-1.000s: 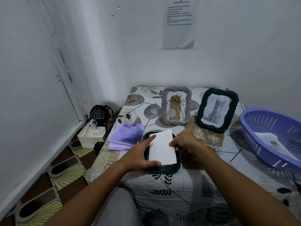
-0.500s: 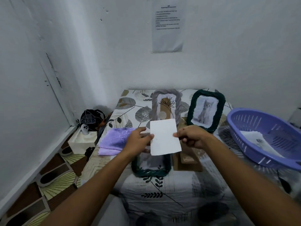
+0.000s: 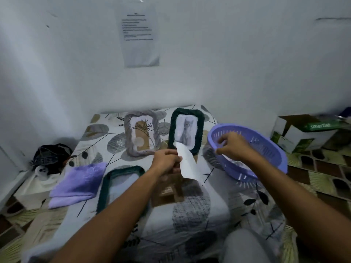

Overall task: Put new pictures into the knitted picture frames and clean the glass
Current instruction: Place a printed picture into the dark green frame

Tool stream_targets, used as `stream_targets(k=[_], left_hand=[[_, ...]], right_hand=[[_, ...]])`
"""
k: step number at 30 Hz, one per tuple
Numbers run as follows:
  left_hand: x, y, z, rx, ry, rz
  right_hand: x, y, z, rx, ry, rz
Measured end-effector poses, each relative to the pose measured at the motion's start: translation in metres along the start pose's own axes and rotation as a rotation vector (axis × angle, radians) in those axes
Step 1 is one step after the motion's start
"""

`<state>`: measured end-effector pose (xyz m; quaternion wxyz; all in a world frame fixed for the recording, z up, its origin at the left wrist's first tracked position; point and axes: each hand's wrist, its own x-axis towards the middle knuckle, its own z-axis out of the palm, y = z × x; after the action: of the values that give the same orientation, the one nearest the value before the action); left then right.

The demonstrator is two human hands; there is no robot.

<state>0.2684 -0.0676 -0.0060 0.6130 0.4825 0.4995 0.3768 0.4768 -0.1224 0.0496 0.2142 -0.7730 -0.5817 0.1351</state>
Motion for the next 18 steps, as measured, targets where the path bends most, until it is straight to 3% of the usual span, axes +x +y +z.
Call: stream_targets(k=[4,8,18], left_hand=[[0.021,-0.024,0.036,-0.148,-0.015,-0.124],[0.030,-0.040,0.059,-0.091,0.005,-0.202],[0.038,-0.052,0.096,-0.089,0.045,-0.206]], right_hand=[[-0.009,0.015,0.000,0.084,-0.160,0.046],[-0.006,0.024,-0.002,0.149,-0.167,0.076],[0.000,0.027,-0.012,0.214,-0.178,0.116]])
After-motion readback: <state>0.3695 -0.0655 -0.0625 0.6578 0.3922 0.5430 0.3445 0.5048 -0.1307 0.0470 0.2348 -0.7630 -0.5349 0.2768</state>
